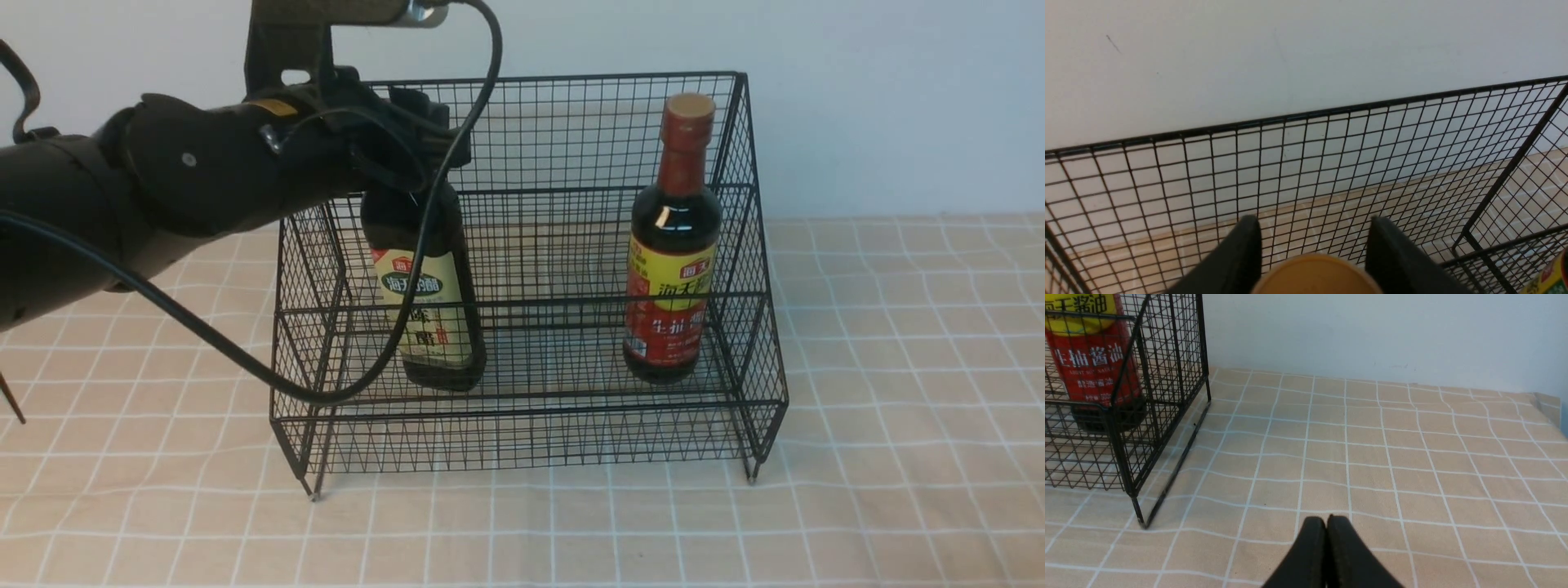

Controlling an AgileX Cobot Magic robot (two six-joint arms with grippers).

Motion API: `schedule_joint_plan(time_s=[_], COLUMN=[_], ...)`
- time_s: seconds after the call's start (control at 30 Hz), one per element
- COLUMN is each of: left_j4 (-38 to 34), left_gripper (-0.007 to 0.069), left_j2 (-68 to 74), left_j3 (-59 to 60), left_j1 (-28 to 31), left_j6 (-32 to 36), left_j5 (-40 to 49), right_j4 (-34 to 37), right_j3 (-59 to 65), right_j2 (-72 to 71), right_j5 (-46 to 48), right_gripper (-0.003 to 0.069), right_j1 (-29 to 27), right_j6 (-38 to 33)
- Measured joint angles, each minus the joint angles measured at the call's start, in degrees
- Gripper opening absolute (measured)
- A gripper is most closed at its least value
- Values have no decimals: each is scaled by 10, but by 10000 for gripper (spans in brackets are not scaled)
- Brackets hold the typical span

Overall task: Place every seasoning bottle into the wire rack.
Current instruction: Use the left arm to put the condiment bottle back on the shelf

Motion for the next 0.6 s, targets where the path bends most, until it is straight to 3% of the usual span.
schedule_joint_plan(time_s=[0.2, 0.33, 0.6], left_j4=[1, -2, -3], left_gripper=[365, 449, 457], left_j2=[-1, -22, -98], left_j3=[-4, -7, -7], left_j1=[0, 0, 0], left_j6=[37, 87, 115], left_j5=[2, 14, 18], right_j4=[0, 0, 0], right_j3=[0, 0, 0], right_j2=[0, 0, 0], right_j5=[0, 0, 0], right_gripper=[-14, -14, -14], right_j1=[0, 0, 0], right_j6=[0, 0, 0])
